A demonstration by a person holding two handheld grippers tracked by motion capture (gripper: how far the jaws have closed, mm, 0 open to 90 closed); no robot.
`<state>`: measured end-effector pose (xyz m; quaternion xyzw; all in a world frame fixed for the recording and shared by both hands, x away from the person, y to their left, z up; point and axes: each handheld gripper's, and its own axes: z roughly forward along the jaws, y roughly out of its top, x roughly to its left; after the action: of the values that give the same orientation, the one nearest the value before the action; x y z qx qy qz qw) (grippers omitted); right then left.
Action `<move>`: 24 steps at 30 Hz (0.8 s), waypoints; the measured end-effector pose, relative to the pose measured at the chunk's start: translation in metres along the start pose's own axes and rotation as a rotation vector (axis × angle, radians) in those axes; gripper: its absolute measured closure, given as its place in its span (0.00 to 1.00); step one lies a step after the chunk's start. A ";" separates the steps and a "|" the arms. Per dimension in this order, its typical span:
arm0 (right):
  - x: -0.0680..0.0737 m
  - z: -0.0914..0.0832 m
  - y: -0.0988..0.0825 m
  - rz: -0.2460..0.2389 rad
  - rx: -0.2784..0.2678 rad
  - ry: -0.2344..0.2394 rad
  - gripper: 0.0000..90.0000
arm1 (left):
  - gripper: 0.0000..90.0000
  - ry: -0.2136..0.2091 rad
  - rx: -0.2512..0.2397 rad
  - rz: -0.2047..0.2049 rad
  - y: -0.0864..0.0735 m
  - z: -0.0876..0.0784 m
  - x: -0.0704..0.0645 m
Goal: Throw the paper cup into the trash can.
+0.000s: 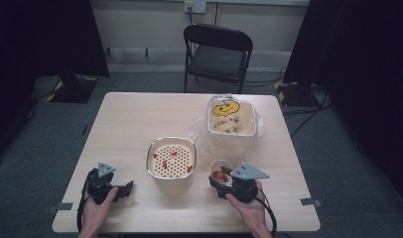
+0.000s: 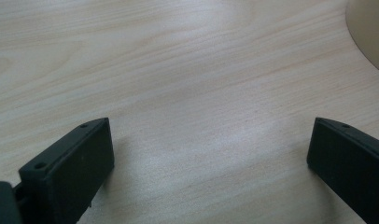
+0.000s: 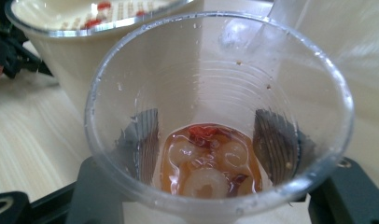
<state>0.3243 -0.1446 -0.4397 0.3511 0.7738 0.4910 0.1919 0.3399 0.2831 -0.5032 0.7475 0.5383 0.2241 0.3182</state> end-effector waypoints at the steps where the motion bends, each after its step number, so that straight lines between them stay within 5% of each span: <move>1: 0.000 0.000 0.000 0.000 0.000 0.000 0.46 | 0.00 0.000 0.000 0.000 0.000 0.000 0.000; 11: -0.006 -0.008 0.027 0.008 -0.063 -0.021 0.46 | 0.00 0.000 0.000 0.000 0.000 0.000 0.000; 24: -0.004 0.002 0.091 -0.020 -0.160 -0.038 0.45 | 0.00 0.000 0.000 0.000 0.000 0.000 0.000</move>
<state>0.3606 -0.1221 -0.3595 0.3360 0.7317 0.5427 0.2391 0.3399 0.2830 -0.5032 0.7475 0.5383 0.2241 0.3181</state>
